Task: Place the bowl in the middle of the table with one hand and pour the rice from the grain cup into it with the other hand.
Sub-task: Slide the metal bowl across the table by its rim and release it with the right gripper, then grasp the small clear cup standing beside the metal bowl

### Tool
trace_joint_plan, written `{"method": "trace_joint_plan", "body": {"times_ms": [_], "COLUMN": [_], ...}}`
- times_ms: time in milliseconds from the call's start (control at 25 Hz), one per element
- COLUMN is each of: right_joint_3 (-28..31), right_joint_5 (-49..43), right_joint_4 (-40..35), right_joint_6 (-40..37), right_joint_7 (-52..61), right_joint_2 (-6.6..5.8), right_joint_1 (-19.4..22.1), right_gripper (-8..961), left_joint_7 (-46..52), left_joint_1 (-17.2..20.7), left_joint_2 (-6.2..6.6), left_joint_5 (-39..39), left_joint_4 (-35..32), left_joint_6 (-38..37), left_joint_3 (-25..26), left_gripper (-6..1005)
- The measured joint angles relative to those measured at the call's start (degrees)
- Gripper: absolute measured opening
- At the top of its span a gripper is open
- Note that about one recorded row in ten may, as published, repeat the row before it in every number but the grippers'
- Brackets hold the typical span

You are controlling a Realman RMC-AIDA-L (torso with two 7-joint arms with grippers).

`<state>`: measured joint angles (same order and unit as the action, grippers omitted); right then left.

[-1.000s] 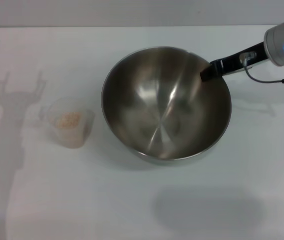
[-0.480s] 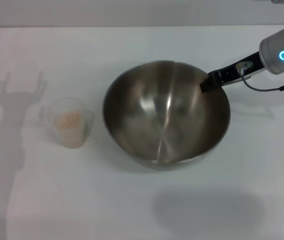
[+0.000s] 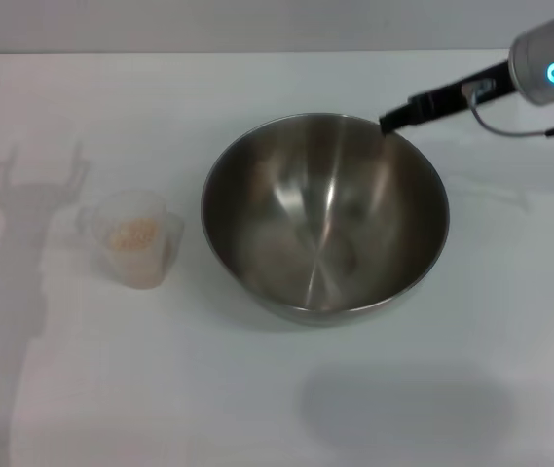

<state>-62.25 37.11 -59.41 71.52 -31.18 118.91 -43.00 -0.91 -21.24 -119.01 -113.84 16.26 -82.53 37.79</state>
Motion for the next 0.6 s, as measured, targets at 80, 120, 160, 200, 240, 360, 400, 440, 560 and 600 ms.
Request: {"method": "trace_joint_plan", "body": {"times_ms": [80,120,160,200,240,360,400,440,560,600], "right_joint_3": [-1.8,-2.7,-3.7,-4.9,-6.3,-10.7,-12.3,-14.1,-19.9,-22.5], "right_joint_5": [0.4,0.5,0.6,0.7,1.2,4.3,6.0,8.2,16.8,20.6], "right_joint_4": [-3.4,-4.8,-6.1,-7.4,-8.5,-11.7,-12.6,-13.4,-14.2,-14.0], "right_joint_6": [-2.2,-3.5,-5.3,-7.3,-9.7,-19.1,-23.0,-27.6,-43.4,-49.6], "right_joint_7": [-0.1,-0.2,-0.2,-0.2,-0.3,-2.0,-3.3,-5.0,-12.0,-15.1], "right_joint_2": [0.10,0.15,0.22,0.25,0.27,0.27,0.29,0.31,0.33,0.34], "right_joint_1": [1.0,1.5,2.0,2.4,3.0,5.8,7.1,8.8,13.9,15.7], "right_gripper": [308,325,343,379,414,521,520,519,515,514], "left_joint_7": [0.0,0.0,0.0,0.0,0.0,0.0,0.0,0.0,0.0,0.0], "left_joint_1": [0.1,0.2,0.2,0.2,0.2,0.4,0.4,0.5,1.1,1.4], "left_joint_2": [0.00,0.01,0.01,0.01,0.01,0.01,0.01,0.01,0.00,-0.02], "left_joint_5": [0.0,0.0,0.0,0.1,0.1,0.2,0.2,0.1,0.0,0.0], "left_joint_4": [0.0,0.0,0.0,0.0,0.0,0.0,0.0,0.0,0.1,0.1], "left_joint_6": [-0.1,-0.1,-0.1,-0.1,-0.1,-0.1,-0.1,-0.1,-0.1,-0.1], "left_joint_3": [0.0,0.0,0.0,0.0,0.0,0.0,0.0,0.0,-0.1,-0.2], "left_gripper": [833,833,833,833,833,834,834,834,834,834]}}
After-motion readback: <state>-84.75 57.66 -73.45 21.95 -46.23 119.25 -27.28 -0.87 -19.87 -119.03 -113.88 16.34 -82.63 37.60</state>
